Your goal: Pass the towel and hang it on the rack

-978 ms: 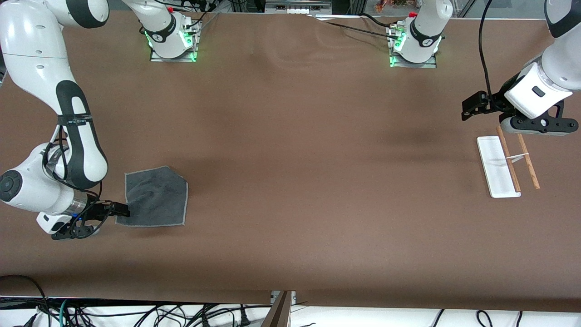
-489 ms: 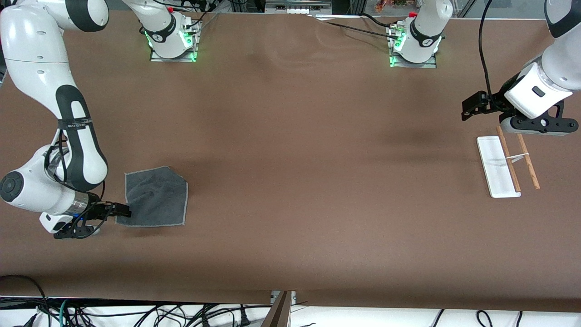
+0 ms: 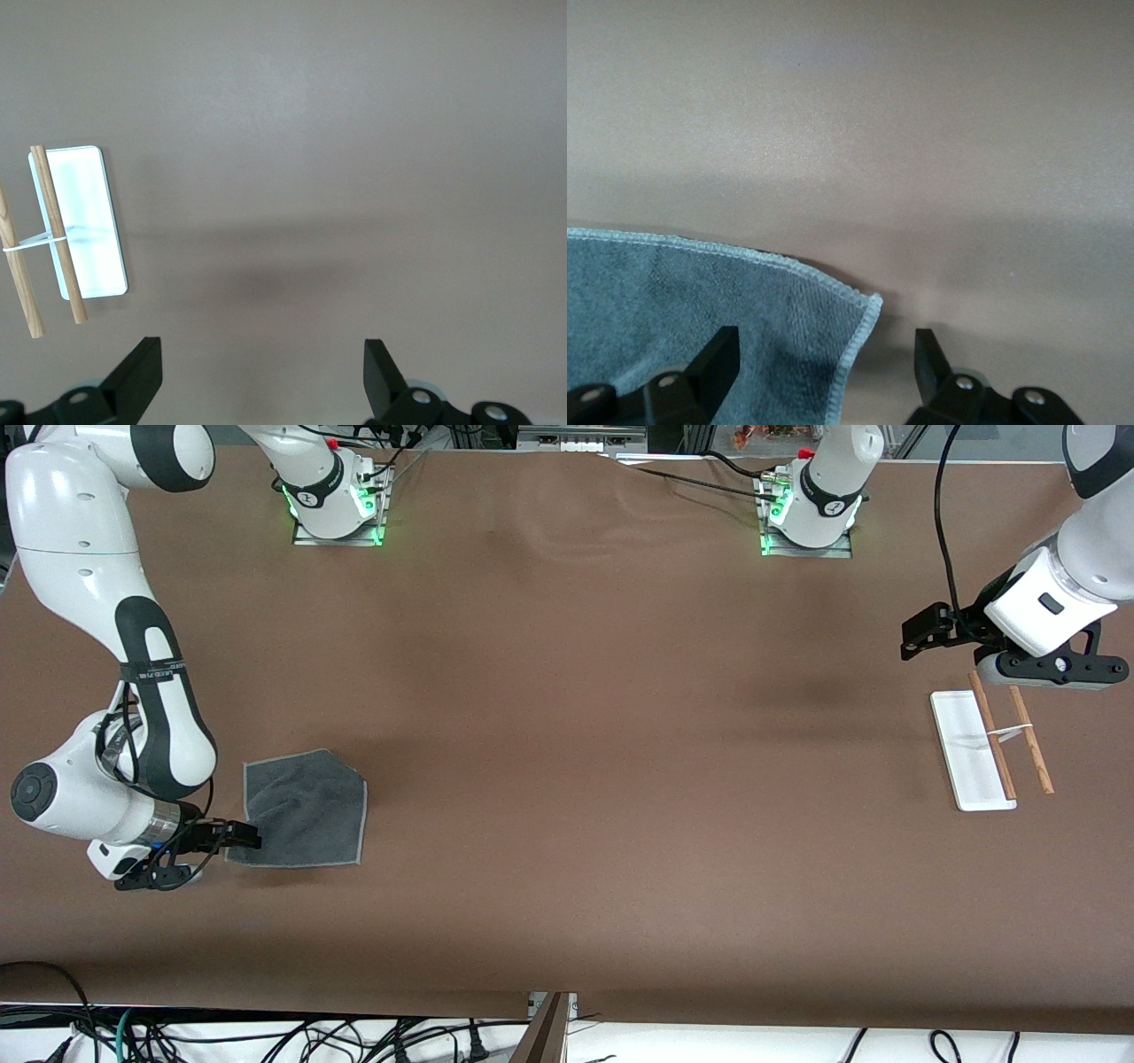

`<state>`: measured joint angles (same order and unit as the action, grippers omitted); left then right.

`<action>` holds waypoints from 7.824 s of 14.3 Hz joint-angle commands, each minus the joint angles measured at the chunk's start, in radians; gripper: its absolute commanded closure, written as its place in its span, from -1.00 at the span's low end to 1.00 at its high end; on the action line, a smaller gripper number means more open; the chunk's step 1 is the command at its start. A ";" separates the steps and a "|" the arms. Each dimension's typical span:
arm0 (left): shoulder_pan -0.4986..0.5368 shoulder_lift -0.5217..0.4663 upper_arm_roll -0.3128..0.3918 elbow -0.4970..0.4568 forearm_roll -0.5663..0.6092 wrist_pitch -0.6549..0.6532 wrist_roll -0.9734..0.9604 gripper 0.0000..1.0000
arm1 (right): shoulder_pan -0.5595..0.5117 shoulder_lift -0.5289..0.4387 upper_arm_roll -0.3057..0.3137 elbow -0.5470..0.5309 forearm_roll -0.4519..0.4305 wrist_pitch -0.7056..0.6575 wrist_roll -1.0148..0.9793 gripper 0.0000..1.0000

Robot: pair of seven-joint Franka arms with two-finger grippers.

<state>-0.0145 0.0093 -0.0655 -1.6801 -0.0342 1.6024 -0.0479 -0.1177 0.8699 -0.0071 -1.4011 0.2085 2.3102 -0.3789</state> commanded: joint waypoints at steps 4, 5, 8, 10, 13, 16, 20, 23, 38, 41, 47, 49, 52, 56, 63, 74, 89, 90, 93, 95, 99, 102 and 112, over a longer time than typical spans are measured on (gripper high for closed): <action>-0.001 -0.008 0.000 -0.001 0.014 -0.016 0.000 -1.00 | -0.014 0.018 0.016 0.025 0.023 0.014 -0.038 -0.33; -0.001 -0.008 0.000 -0.001 0.014 -0.016 -0.001 -1.00 | -0.016 0.018 0.016 0.025 0.022 0.014 -0.041 -0.24; -0.001 -0.006 -0.002 0.000 0.016 -0.013 -0.004 -1.00 | -0.016 0.018 0.016 0.025 0.023 0.014 -0.043 0.05; -0.001 -0.006 0.000 0.000 0.016 -0.013 -0.001 -1.00 | -0.016 0.017 0.016 0.025 0.023 0.014 -0.049 0.33; -0.001 -0.006 0.004 0.000 0.016 -0.015 0.002 -1.00 | -0.016 0.017 0.016 0.025 0.022 0.014 -0.051 0.95; -0.001 -0.006 0.004 0.000 0.016 -0.015 0.002 -1.00 | -0.014 0.014 0.016 0.027 0.022 0.009 -0.052 1.00; -0.001 -0.008 0.004 0.000 0.016 -0.015 0.002 -1.00 | -0.008 -0.038 0.033 0.056 0.017 -0.102 -0.052 1.00; -0.001 -0.006 0.004 0.000 0.014 -0.015 0.002 -1.00 | -0.004 -0.069 0.045 0.128 0.015 -0.253 -0.041 1.00; -0.001 -0.006 0.004 0.004 0.014 -0.016 0.000 -1.00 | 0.289 -0.416 0.042 0.171 -0.078 -0.782 0.550 1.00; 0.001 -0.006 0.009 0.004 0.014 -0.016 0.000 -1.00 | 0.386 -0.416 0.044 0.256 -0.078 -0.859 0.754 1.00; -0.007 0.000 0.003 0.004 -0.048 -0.035 0.014 -1.00 | 0.571 -0.416 0.049 0.341 -0.061 -0.868 1.131 1.00; -0.009 -0.003 -0.002 0.008 -0.079 -0.035 0.042 -1.00 | 0.590 -0.410 0.068 0.366 0.019 -0.818 1.241 1.00; -0.001 0.036 0.003 0.008 -0.245 -0.022 0.144 -1.00 | 0.592 -0.408 0.075 0.366 0.167 -0.741 1.365 1.00; -0.030 0.122 -0.019 0.007 -0.363 -0.022 0.172 -1.00 | 0.593 -0.408 0.140 0.367 0.255 -0.593 1.552 1.00; -0.041 0.288 -0.046 0.007 -0.809 -0.021 0.583 -1.00 | 0.596 -0.405 0.173 0.366 0.377 -0.379 1.808 1.00; -0.099 0.429 -0.053 0.002 -1.121 0.082 1.298 -1.00 | 0.598 -0.404 0.191 0.367 0.377 -0.353 1.839 1.00; -0.125 0.491 -0.063 -0.007 -1.231 0.108 1.468 -0.21 | 0.599 -0.404 0.191 0.366 0.376 -0.350 1.839 1.00; -0.124 0.494 -0.076 -0.007 -1.234 0.110 1.471 -0.19 | 0.599 -0.404 0.191 0.367 0.376 -0.350 1.839 1.00; -0.124 0.492 -0.077 -0.010 -1.260 0.110 1.501 0.70 | 0.599 -0.404 0.191 0.367 0.376 -0.348 1.839 1.00; -0.121 0.491 -0.077 -0.010 -1.260 0.108 1.501 1.00 | 0.599 -0.404 0.191 0.366 0.376 -0.350 1.839 1.00; -0.121 0.491 -0.077 -0.010 -1.260 0.108 1.499 1.00 | 0.599 -0.404 0.191 0.367 0.376 -0.348 1.839 1.00; -0.119 0.491 -0.077 -0.010 -1.260 0.108 1.499 1.00 | 0.599 -0.404 0.190 0.367 0.377 -0.348 1.839 0.84; -0.113 0.489 -0.076 -0.006 -1.241 0.102 1.485 1.00 | 0.581 -0.402 0.177 0.366 0.377 -0.350 1.845 -1.00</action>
<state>-0.1299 0.5077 -0.1427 -1.6847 -1.2669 1.7033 1.4228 0.4754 0.4544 0.1672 -1.0604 0.5718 1.9704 1.4525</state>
